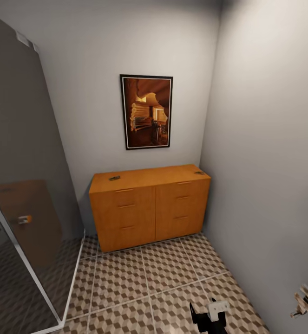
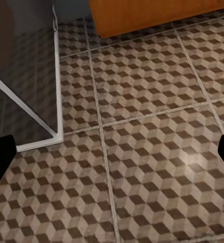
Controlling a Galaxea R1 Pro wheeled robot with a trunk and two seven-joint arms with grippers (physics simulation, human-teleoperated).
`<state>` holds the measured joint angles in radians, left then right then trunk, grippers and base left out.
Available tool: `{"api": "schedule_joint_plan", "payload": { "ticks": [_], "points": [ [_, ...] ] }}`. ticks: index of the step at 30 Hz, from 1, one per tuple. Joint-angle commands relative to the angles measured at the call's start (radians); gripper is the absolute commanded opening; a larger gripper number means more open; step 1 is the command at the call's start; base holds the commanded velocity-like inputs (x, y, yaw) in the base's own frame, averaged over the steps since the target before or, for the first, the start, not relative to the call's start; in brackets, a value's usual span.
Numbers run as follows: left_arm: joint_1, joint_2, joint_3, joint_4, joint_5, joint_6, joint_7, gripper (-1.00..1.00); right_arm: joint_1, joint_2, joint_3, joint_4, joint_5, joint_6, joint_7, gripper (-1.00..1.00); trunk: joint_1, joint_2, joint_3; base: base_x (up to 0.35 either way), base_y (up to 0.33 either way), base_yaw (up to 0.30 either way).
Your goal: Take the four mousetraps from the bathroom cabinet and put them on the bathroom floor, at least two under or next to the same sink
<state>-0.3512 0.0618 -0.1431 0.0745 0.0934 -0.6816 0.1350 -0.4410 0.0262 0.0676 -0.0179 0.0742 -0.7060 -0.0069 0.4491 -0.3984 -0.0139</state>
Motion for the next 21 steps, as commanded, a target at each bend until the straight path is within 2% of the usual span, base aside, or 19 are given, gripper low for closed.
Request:
{"api": "schedule_joint_plan", "payload": {
  "ticks": [1,21],
  "points": [
    [-0.002,0.0,-0.009,0.004,0.009,-0.006,0.0,1.0,-0.001,0.0,0.006,0.001,-0.002,-0.003,-0.001,1.0,0.001,-0.002,-0.001,0.204,0.0,0.0],
    [-0.002,0.0,-0.009,0.004,0.009,-0.006,0.0,1.0,-0.001,0.0,0.006,0.001,-0.002,-0.003,-0.001,1.0,0.001,-0.002,-0.001,0.192,0.0,0.0]
  ]
}}
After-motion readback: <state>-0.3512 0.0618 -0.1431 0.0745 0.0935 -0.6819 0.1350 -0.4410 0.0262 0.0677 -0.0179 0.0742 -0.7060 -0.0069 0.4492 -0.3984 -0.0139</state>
